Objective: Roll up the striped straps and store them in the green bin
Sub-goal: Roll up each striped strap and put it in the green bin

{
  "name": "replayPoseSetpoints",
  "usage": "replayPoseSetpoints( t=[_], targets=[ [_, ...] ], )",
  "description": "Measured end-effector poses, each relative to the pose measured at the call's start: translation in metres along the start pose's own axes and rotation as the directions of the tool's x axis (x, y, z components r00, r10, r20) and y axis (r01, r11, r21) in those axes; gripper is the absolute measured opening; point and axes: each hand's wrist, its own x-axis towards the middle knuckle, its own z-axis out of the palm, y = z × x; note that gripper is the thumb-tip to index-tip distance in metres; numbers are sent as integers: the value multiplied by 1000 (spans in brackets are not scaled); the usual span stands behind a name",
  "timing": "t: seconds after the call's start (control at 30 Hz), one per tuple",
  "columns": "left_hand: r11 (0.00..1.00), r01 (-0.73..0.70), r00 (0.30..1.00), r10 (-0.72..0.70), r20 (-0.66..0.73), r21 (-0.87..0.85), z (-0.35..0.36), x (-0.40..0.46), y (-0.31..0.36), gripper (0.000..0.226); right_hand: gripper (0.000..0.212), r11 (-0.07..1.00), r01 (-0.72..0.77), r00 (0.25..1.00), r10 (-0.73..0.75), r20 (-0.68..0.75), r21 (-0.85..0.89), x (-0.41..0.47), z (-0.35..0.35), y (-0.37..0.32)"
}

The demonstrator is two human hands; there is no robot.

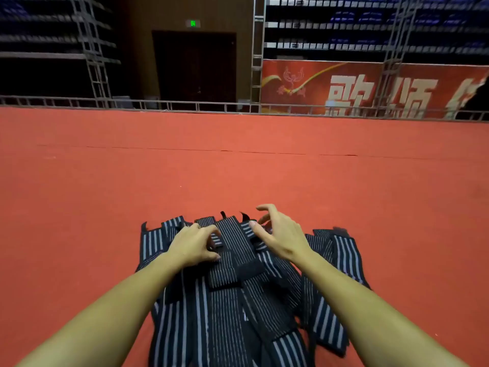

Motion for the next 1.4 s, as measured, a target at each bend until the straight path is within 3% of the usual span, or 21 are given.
replayPoseSetpoints(
  t=[0.2,0.3,0.4,0.53,0.63,0.77,0.87,1.0,1.1,1.27,1.4],
  targets=[
    [999,-19,1000,18,-11,-40,14,3,2,60,55,999,-2,1000,2,2,49,-1,9,7],
    [988,-23,999,16,-46,-151,17,4,2,50,60,998,-12,1000,12,5,62,-4,9,12],
    [918,-47,996,15,-84,-393,11,2,1,45,63,998,-13,1000,13,7,69,-9,7,13],
    [841,-167,979,80,-188,-515,-14,-6,4,42,66,997,-12,998,8,54,78,-12,10,13],
    [764,-211,964,59,-260,-609,-38,-11,12,37,83,956,-41,987,-6,159,292,-10,25,1],
    [702,-282,944,81,-319,-654,-64,-16,14,38,92,794,4,999,-31,34,608,2,40,-24],
    [559,-289,955,113,-273,-777,-66,-29,8,46,84,761,65,998,-37,-57,645,13,38,-38],
    [587,-265,953,37,-301,-765,-62,-38,1,41,74,757,116,990,-39,-133,643,20,32,-53],
    [560,-251,933,-77,-351,-789,-72,-37,-2,36,78,757,68,997,-74,-18,650,12,31,-54],
    [459,-262,897,-207,-390,-849,-101,-34,-6,33,108,773,-45,980,-90,180,633,-4,34,-50],
    [517,-290,877,-194,-440,-806,-116,-37,-6,39,107,763,-66,968,-108,227,643,-8,36,-56]
  ],
)
